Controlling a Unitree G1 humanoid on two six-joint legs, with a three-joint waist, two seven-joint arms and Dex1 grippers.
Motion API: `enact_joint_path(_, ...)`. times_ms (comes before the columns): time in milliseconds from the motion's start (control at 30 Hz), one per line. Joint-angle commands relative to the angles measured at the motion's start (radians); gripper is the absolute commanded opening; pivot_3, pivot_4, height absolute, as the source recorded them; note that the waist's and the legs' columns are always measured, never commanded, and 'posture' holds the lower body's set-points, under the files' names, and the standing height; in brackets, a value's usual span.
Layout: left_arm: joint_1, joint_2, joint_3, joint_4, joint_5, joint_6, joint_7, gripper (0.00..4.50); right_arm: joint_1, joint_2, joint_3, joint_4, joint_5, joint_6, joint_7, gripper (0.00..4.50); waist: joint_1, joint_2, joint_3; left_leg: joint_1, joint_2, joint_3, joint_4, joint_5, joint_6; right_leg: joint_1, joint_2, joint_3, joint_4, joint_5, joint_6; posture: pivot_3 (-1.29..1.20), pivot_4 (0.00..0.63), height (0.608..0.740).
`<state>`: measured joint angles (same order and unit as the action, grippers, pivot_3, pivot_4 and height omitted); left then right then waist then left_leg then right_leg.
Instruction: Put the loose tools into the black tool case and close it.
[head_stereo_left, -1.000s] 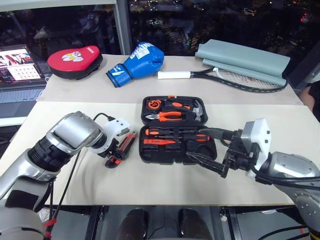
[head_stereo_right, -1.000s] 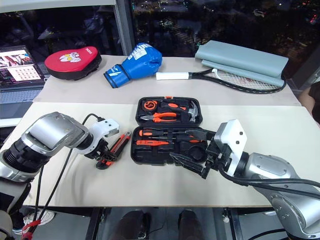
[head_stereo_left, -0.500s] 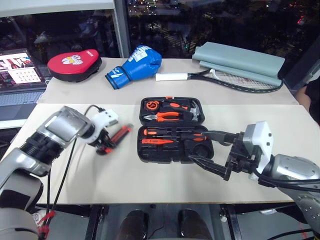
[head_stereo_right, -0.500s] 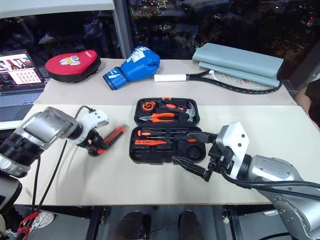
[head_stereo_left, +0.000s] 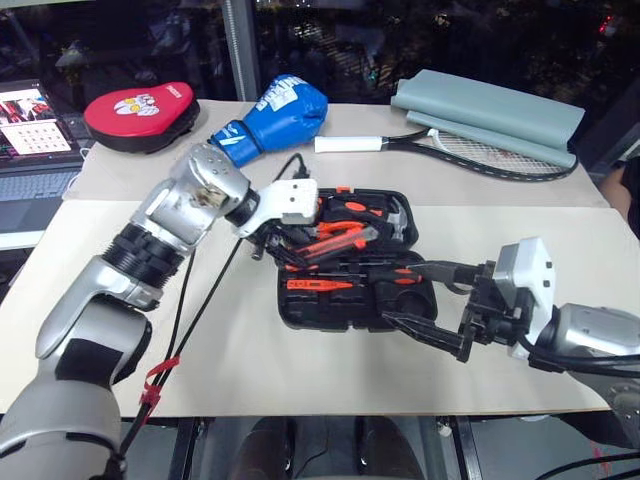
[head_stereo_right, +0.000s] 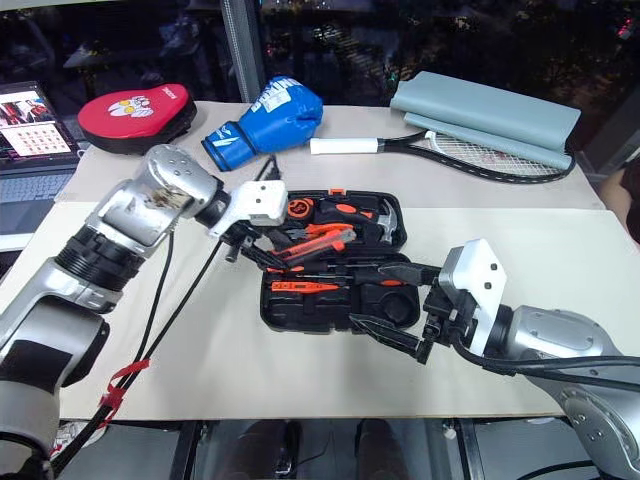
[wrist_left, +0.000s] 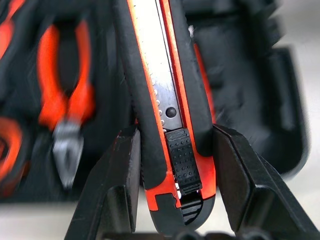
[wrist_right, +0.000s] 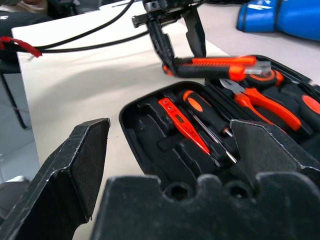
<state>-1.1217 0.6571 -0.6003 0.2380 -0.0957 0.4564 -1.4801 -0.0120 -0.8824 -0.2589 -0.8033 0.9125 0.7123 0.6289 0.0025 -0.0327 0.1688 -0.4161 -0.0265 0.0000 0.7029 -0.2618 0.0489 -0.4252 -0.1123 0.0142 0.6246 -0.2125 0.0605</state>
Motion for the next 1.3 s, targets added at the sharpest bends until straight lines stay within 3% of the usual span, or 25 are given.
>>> enact_joint_path(33, 0.019, -0.020, -0.038, -0.068, 0.078, 0.002, 0.009, 1.68, 0.043, 0.004, -0.035, -0.070, 0.026, 0.004, -0.027, 4.50, 0.001, 0.000, 0.000, 0.001, 0.000, 0.000, 0.000, 0.000, 0.000, 0.000, 0.000, 0.000, -0.001, 0.000, 0.000, 0.00, 0.150, 0.736)
enact_joint_path(433, 0.088, -0.016, -0.136, -0.255, 0.190, 0.184, -0.052, 1.68, 0.094, 0.008, -0.066, -0.105, 0.049, -0.008, -0.092, 4.50, -0.004, 0.000, 0.000, 0.007, 0.002, 0.000, 0.002, 0.000, -0.001, 0.004, 0.002, 0.002, 0.004, 0.000, -0.002, 0.00, 0.150, 0.736)
enact_joint_path(900, 0.083, -0.062, -0.159, -0.228, 0.207, 0.242, -0.048, 1.68, 0.127, 0.011, -0.076, -0.130, 0.076, -0.012, -0.131, 4.50, -0.002, 0.000, 0.000, 0.010, 0.002, 0.000, 0.002, 0.000, -0.001, 0.006, 0.002, 0.003, 0.004, 0.000, -0.002, 0.00, 0.150, 0.736)
enact_joint_path(1233, 0.091, -0.088, -0.155, -0.187, 0.226, 0.187, -0.028, 1.68, 0.118, 0.002, -0.075, -0.118, 0.083, -0.012, -0.132, 4.50, 0.005, 0.001, -0.001, 0.010, 0.002, 0.000, 0.002, 0.000, -0.001, 0.006, 0.002, 0.003, 0.004, 0.000, -0.002, 0.00, 0.150, 0.736)
enact_joint_path(1300, 0.091, -0.083, -0.149, -0.197, 0.219, 0.191, -0.036, 2.67, 0.112, 0.003, -0.070, -0.115, 0.082, -0.012, -0.133, 4.50, 0.006, 0.001, -0.001, 0.010, 0.002, 0.000, 0.002, 0.000, -0.001, 0.006, 0.002, 0.003, 0.004, 0.000, -0.002, 0.00, 0.150, 0.736)
